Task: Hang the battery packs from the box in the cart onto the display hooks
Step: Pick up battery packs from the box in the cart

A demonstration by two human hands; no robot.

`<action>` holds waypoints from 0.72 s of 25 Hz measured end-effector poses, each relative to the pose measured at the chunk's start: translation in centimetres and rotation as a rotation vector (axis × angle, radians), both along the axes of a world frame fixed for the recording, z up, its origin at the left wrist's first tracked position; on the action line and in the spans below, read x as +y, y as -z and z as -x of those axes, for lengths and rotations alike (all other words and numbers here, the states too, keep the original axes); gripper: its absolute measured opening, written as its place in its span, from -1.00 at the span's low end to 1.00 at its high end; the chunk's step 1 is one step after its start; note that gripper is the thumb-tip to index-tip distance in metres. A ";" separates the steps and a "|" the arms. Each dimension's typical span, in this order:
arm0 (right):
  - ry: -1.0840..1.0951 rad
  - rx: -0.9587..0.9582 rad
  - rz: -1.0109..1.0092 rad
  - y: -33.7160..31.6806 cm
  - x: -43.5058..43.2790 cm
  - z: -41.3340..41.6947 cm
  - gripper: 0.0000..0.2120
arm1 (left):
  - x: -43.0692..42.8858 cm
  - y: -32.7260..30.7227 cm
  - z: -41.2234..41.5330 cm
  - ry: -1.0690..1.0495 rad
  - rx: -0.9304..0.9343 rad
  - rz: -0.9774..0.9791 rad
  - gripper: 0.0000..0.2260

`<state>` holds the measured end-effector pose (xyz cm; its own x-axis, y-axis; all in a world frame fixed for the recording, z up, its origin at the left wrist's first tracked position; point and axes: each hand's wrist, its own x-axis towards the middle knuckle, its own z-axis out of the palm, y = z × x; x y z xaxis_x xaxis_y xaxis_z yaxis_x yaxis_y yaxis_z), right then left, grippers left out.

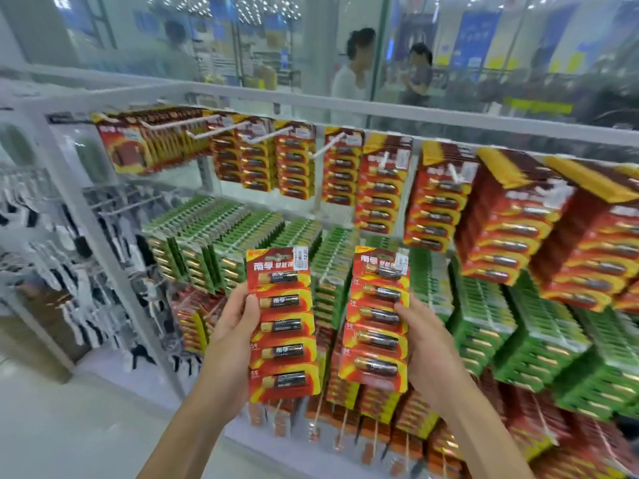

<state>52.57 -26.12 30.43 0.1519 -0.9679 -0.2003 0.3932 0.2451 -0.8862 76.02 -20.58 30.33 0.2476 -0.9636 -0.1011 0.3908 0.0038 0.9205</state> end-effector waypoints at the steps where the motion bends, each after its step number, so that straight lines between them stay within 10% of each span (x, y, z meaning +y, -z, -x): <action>1: -0.014 -0.003 0.000 -0.3 -1.1 -0.8 -0.73 | -1.2 -0.4 -0.8 -0.015 -0.004 -0.006 -0.76; 18: 0.020 -0.060 -0.015 -2.2 -12.1 -13.8 -0.60 | -14.1 -3.1 -14.8 -0.111 -0.043 0.022 -0.75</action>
<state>66.35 -38.24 32.62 0.1449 -0.9679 -0.2055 0.4505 0.2495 -0.8572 90.84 -34.63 33.42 0.3562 -0.9320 -0.0676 0.3471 0.0648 0.9356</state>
